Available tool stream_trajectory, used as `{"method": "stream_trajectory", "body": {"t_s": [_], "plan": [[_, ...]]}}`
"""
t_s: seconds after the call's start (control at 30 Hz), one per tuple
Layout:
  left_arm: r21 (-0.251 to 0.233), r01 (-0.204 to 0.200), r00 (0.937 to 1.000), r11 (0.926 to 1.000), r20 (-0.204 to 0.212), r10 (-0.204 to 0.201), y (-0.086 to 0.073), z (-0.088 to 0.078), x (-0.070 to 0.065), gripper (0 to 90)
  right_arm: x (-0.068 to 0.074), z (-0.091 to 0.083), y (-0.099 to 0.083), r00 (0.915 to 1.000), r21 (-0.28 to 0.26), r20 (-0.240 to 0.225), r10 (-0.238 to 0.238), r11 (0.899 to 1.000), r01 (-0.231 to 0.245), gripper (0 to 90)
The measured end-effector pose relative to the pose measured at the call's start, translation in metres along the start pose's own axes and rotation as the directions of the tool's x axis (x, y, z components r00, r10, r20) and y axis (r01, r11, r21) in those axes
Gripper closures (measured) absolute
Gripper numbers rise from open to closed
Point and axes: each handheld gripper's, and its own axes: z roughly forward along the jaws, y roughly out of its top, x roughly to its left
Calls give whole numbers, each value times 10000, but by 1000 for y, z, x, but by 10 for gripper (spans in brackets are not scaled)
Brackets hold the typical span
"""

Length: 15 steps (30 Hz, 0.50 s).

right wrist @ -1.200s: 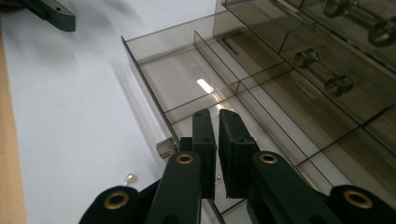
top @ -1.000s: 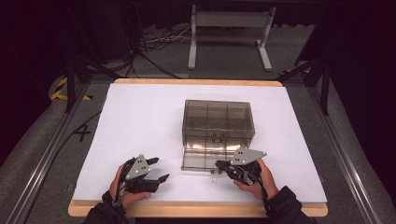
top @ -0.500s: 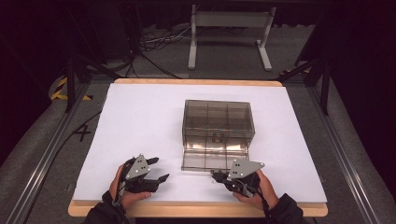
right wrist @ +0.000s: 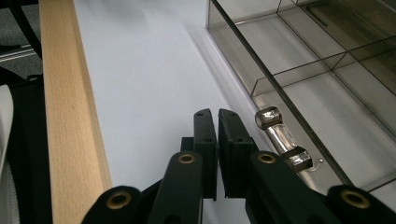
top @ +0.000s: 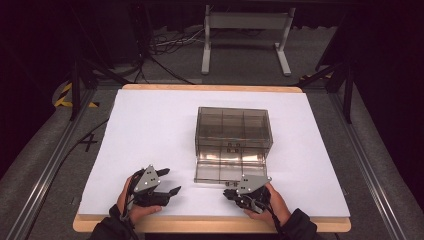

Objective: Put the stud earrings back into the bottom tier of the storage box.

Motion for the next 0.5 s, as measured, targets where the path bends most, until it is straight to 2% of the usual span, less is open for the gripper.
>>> {"method": "stream_trajectory", "body": {"t_s": [0.13,0.23,0.5], "plan": [[3,-13,10000,10000,11,13,0,0,0,298,-1,3,-2,9999,98,80,91,9999,-92,857],[15,-7,10000,10000,4,7,0,0,-1,298,-2,4,-2,9999,26,-10,156,9999,-156,900],[0,-8,10000,10000,31,8,0,0,0,298,-3,1,0,9999,26,25,139,9999,-139,900]]}}
